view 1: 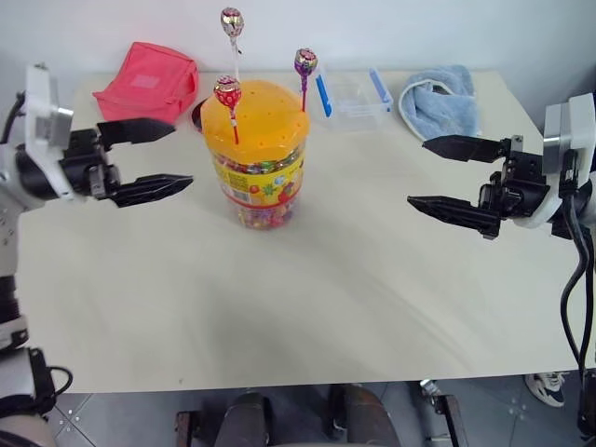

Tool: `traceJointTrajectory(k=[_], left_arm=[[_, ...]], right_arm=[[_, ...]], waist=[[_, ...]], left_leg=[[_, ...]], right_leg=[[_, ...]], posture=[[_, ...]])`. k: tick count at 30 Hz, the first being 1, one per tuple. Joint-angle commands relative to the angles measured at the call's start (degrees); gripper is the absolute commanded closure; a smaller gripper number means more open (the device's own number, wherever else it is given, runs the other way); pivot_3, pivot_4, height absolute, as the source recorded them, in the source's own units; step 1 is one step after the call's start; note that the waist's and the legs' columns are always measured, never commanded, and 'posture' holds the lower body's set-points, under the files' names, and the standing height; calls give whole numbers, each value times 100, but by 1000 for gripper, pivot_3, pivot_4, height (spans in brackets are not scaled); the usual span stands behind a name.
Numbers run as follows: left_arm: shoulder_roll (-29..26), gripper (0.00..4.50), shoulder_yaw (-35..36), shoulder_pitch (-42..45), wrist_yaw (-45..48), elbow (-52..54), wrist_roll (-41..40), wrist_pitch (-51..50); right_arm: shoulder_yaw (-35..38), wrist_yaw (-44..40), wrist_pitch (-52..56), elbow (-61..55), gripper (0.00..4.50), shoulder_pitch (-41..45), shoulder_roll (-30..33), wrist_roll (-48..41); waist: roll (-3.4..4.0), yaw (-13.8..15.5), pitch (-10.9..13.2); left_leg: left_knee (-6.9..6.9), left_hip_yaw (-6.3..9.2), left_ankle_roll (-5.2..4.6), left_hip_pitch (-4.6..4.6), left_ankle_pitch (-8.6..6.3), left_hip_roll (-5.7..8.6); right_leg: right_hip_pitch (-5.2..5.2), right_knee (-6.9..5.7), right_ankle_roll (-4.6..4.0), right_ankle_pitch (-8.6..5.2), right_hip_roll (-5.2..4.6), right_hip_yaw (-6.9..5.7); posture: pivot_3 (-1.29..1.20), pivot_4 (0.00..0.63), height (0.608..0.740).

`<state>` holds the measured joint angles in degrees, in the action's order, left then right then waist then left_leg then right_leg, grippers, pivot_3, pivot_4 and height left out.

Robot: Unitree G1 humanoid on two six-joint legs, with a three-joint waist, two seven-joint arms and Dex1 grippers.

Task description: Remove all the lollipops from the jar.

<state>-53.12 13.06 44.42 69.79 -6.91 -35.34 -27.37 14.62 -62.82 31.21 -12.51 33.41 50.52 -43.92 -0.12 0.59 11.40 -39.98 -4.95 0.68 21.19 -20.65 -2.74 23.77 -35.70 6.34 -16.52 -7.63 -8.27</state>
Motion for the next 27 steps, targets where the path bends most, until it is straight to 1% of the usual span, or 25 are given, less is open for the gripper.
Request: traceJointTrajectory(k=[1, 5, 10, 13, 16, 27], left_arm=[[314, 0, -198, 537, -8, -317, 209, 417], [814, 0, -447, 1129, -59, -766, 359, 560], [1142, 0, -634, 1487, -2, -1333, 633, 762], [1451, 0, -640, 1697, 165, -1638, 654, 1100], [1526, 597, -686, 1759, 261, -1733, 714, 1136], [1602, 4028, -666, 2157, 352, -1816, 695, 920]], right_arm=[[211, 176, -22, -275, 33, 77, -56, -160], [217, 290, -79, -373, 33, -43, -112, -124], [232, 398, -78, -489, 33, -72, -176, -151], [282, 504, -55, -556, 33, -73, -216, -202], [316, 558, -37, -611, 0, -111, -194, -231], [375, 615, -29, -693, 0, -144, -104, -274]], waist=[[0, 24, 0], [-1, 70, 0], [-2, 73, 0], [-2, 73, 0], [-3, 72, 1], [-3, 80, 1]], left_leg=[[-1, -4, -1, -2, 0, 0], [-6, -11, -4, 0, -2, 0], [-8, -16, -7, -1, -3, 0], [-9, -17, -7, -1, -3, 0], [-10, -17, -8, 1, -4, 0], [-12, -18, -10, 1, -5, 1]], right_leg=[[0, -1, 0, 0, 0, 2], [1, -3, 2, 1, 1, 6], [4, -4, 3, 2, 2, 10], [4, -4, 3, 2, 2, 11], [4, -4, 4, 3, 2, 11], [5, -5, 6, 4, 2, 15]], posture=[[0, 150, 740], [0, 150, 740], [0, 150, 740], [0, 150, 740], [0, 150, 740], [0, 150, 740]])
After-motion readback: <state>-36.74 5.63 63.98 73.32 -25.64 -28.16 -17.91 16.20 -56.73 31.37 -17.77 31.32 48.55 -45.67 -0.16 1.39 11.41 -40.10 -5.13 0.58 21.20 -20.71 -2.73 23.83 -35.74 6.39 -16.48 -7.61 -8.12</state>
